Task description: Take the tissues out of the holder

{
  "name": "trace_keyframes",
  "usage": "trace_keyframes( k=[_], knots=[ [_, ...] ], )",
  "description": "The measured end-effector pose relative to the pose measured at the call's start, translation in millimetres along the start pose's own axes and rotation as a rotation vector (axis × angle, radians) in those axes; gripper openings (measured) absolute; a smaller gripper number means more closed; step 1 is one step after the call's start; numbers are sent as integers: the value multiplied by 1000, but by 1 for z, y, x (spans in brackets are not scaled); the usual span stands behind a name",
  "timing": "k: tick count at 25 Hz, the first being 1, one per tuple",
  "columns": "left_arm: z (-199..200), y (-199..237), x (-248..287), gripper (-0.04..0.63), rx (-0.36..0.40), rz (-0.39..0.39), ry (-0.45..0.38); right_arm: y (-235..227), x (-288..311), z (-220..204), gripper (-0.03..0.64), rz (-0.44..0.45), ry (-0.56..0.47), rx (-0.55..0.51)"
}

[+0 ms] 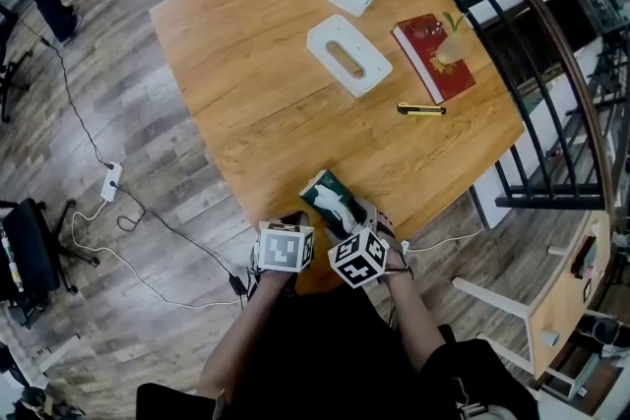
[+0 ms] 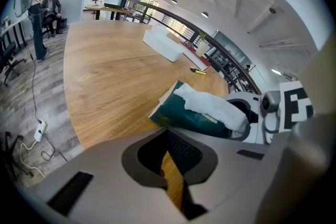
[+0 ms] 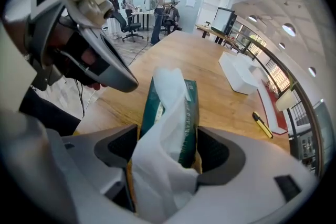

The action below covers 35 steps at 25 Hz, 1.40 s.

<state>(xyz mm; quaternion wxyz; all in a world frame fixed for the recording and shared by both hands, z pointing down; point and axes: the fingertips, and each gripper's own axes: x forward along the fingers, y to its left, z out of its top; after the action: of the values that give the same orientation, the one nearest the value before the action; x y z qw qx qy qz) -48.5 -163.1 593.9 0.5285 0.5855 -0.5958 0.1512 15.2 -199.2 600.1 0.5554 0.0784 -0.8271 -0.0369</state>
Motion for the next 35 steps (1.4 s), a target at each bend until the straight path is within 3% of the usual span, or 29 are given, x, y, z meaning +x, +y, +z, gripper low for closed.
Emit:
trace_keyframes(
  k=[10,13,17,23,30,35],
  knots=[
    [-9,-2,2,-2,90,-55,56,-2,-61,22,356,-142,-151,105],
    [-11,-7,0,-2,118,-63,62,-6,-83,25,354,-183,-217,191],
    [-12,-17,0,-2,150,-62,60,-4,-96,16,346,-154,-254,319],
    [-20,-36,0,-2,179,-50,61,-8,-107,-9,162,-183,-280,424],
    [-34,-52,-5,-2,171,-20,44,-2,-109,-35,39,-138,-281,548],
    [-47,-63,-7,-2,155,-3,33,7,-103,-54,12,-82,-239,608]
  ],
)
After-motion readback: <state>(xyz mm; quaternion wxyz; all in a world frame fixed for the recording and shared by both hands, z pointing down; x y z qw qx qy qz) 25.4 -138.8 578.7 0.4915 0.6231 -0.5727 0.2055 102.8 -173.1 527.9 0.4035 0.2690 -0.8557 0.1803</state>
